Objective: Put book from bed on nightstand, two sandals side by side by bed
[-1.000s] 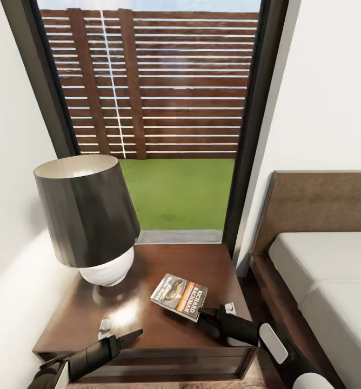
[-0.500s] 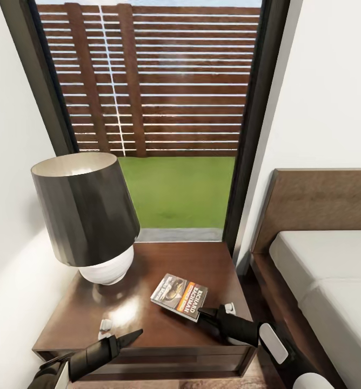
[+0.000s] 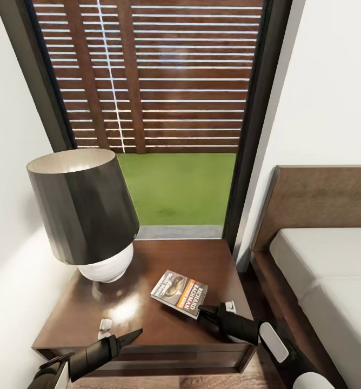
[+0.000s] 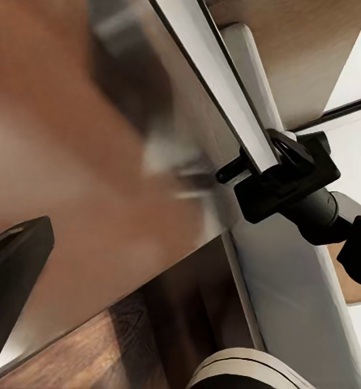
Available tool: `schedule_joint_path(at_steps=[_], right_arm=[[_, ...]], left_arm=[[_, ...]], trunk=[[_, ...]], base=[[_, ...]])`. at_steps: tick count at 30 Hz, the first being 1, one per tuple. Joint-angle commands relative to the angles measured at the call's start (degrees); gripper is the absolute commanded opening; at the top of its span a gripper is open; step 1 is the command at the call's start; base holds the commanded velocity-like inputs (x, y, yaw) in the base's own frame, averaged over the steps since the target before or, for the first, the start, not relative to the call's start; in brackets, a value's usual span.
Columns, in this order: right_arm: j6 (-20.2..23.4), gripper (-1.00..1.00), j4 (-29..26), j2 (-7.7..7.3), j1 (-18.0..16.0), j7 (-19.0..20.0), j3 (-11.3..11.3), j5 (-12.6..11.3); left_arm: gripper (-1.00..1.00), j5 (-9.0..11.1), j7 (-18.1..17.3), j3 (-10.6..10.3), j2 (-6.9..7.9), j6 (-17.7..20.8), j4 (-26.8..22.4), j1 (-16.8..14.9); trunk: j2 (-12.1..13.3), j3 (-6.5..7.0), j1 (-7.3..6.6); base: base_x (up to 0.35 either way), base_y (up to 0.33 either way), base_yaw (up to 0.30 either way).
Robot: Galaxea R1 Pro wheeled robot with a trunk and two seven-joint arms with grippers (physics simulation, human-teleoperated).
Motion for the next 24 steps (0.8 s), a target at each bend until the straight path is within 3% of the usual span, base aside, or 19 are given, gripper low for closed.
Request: schedule_joint_path(at_steps=[1, 16, 20, 24], right_arm=[[-0.2, -1.0, 0.4, 0.03, 0.0, -0.5, 0.0, 1.6], [-0.2, -1.0, 0.4, 0.03, 0.0, -0.5, 0.0, 1.6], [-0.2, -1.0, 0.4, 0.03, 0.0, -0.5, 0.0, 1.6], [-0.2, -1.0, 0.4, 0.03, 0.0, -0.5, 0.0, 1.6]], left_arm=[[1.0, -0.5, -0.2, 0.1, -0.03, 0.8, 0.0, 0.0], [1.0, -0.5, -0.2, 0.1, -0.03, 0.8, 0.0, 0.0], [1.0, -0.5, -0.2, 0.1, -0.03, 0.8, 0.0, 0.0], [1.0, -0.5, -0.2, 0.1, -0.03, 0.8, 0.0, 0.0]], trunk=[[0.0, -0.06, 0.01], [0.0, -0.06, 0.01], [0.0, 0.82, -0.1], [0.0, 0.82, -0.1]], base=[[0.0, 0.0, 0.0], [0.0, 0.0, 0.0], [0.0, 0.0, 0.0], [0.0, 0.0, 0.0]])
